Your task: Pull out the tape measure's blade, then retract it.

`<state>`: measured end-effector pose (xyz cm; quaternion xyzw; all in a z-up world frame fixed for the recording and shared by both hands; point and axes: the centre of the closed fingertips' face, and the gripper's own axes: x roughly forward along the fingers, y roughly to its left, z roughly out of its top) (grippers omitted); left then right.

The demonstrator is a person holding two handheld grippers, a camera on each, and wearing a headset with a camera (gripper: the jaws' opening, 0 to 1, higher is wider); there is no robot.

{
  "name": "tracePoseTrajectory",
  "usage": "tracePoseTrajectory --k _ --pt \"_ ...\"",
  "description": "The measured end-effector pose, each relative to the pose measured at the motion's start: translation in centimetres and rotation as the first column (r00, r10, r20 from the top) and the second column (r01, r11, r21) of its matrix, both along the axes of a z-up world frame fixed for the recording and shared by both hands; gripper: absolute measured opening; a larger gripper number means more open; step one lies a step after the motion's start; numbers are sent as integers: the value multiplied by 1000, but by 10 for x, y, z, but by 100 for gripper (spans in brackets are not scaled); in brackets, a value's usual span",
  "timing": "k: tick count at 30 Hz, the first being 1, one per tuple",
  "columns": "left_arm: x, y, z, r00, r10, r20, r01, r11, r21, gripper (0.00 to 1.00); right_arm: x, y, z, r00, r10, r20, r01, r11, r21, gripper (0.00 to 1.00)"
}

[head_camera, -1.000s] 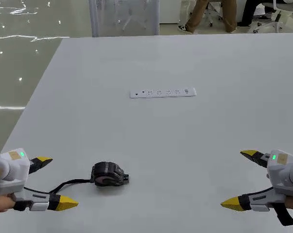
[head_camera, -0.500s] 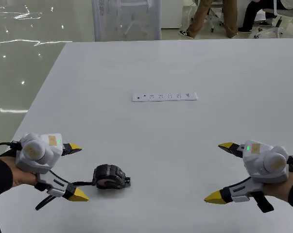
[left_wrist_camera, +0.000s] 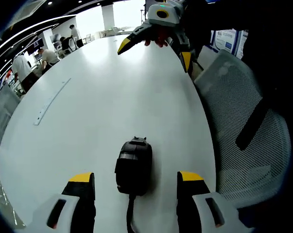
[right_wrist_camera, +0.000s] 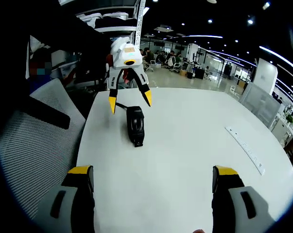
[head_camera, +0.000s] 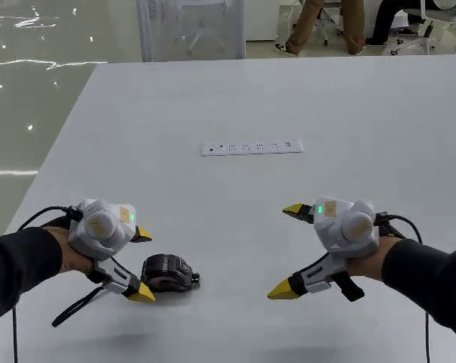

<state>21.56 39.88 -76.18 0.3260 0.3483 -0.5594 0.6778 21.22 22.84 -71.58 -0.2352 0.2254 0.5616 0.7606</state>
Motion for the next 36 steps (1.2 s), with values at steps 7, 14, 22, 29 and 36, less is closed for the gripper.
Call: tracePoseTrajectory --k 7,14,22,29,36 --pt "5 -5 -19 999 -36 -2 36 998 56 50 -6 35 -11 998 66 -23 -66 998 -4 96" --pt "6 -17 -21 998 -65 -5 65 996 57 44 -3 60 -22 994 103 -43 -103 995 -14 92" --pt "3 -15 -25 996 -91 -19 93 991 96 32 4 82 -44 990 111 -91 -115 993 -34 79" --pt "4 -16 -25 999 -47 -25 49 997 57 32 0 107 -68 981 147 -128 -154 987 -46 61" --pt "4 -17 -26 998 -58 -35 60 996 70 31 -2 120 -86 973 191 -126 -203 975 -87 47"
